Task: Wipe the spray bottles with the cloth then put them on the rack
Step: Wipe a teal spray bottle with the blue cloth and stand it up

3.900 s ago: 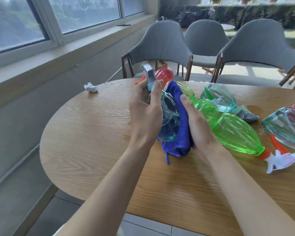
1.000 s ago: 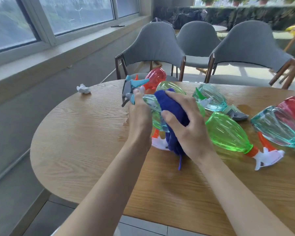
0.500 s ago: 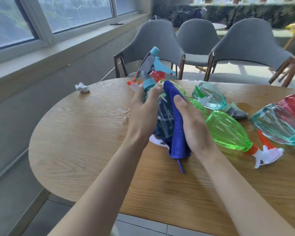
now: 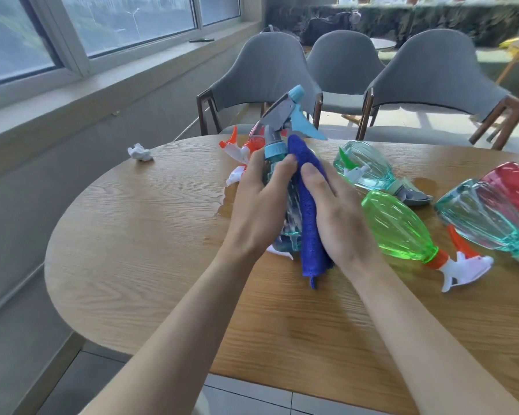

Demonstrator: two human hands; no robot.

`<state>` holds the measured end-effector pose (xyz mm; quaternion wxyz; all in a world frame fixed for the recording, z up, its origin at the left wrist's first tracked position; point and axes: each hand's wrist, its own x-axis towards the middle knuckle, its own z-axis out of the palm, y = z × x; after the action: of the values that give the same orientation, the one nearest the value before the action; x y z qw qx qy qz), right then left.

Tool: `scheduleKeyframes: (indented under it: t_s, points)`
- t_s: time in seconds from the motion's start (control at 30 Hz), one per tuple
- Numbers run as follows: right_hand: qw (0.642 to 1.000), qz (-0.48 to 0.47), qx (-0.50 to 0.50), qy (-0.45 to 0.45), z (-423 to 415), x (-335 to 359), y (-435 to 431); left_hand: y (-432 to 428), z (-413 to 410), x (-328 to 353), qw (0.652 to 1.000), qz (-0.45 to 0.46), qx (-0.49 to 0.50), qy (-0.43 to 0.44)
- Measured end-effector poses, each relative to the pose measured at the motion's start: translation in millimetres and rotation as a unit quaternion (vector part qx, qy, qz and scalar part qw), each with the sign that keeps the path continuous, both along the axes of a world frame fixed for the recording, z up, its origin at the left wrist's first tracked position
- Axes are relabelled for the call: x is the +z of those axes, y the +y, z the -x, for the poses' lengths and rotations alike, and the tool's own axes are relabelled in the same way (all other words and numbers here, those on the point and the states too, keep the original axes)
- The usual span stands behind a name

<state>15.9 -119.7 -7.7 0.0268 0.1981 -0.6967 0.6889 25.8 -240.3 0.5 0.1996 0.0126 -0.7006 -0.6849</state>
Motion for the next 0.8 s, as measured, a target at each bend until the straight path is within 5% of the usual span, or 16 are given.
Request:
scheduleKeyframes:
  t_s: [0.13,0.33,0.53,0.8]
  points:
    - [0.998,-0.028,-0.011,0.052,3.1,-4.8,-2.4,-2.6,2.6,1.5,1.000,-0.026,0.016,0.005]
    - [0.987,0.110,0.047,-0.104,13.4,-0.7,7.1,1.9,-0.9,-0.8,0.999,-0.013,-0.047,0.010]
    - [0.997,-0.014,-0.001,0.076,1.2,-5.1,-0.4,-1.0,4.3,1.4,0.992,-0.122,0.014,-0.032]
    - [0.997,-0.029,-0.038,0.067,6.7,-9.1,-1.3,0.3,1.9,-0.4,0.996,-0.076,0.021,-0.033]
